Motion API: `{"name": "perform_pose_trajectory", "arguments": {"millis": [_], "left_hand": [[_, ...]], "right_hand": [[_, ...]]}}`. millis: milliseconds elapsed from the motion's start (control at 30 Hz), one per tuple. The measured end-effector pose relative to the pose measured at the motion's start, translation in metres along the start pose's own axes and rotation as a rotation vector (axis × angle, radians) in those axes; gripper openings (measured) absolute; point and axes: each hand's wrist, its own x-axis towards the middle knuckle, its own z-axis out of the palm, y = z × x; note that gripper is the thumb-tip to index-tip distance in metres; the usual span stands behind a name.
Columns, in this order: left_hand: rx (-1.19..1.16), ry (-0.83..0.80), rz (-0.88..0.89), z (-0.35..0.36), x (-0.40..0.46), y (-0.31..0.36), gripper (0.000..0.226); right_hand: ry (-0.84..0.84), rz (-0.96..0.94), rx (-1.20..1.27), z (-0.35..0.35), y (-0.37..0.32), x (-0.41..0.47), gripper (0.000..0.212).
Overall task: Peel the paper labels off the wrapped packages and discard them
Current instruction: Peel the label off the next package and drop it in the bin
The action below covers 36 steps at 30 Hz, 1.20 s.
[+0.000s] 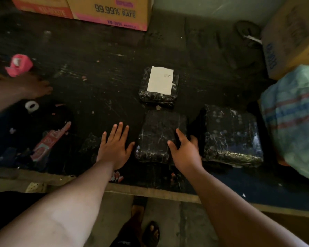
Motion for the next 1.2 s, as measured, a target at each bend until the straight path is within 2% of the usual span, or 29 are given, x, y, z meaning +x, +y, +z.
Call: {"name": "perform_pose_trajectory", "arguments": {"millis": [133, 267, 367, 500, 667, 800, 967, 1200], "left_hand": [[-0.013, 0.033, -0.018, -0.014, 0.008, 0.005, 0.061], [-0.012, 0.035, 0.0, -0.045, 0.039, 0.008, 0.043], [-0.085, 0.058, -0.044, -0.065, 0.073, 0.014, 0.043], [-0.252, 0.125, -0.003, -0.088, 0.122, 0.036, 0.062], [-0.348, 0.01, 0.005, -0.1, 0.173, 0.057, 0.109], [-0.363, -0.081, 0.044, -0.093, 0.199, 0.063, 0.133], [-0.393, -0.118, 0.069, -0.082, 0.224, 0.054, 0.144], [-0.492, -0.147, 0.032, -0.07, 0.226, 0.052, 0.141]], "right_hand": [[0.03, -0.197, -0.199, -0.023, -0.028, 0.012, 0.055], [-0.015, -0.316, -0.178, -0.048, -0.062, 0.05, 0.053], [-0.06, -0.331, -0.193, -0.064, -0.086, 0.089, 0.053], [-0.074, -0.306, -0.215, -0.077, -0.108, 0.138, 0.052], [-0.098, -0.292, -0.293, -0.078, -0.129, 0.18, 0.052], [-0.106, -0.289, -0.334, -0.074, -0.144, 0.209, 0.052], [-0.097, -0.329, -0.4, -0.077, -0.165, 0.251, 0.049], [-0.109, -0.386, -0.436, -0.067, -0.187, 0.297, 0.046]]}}
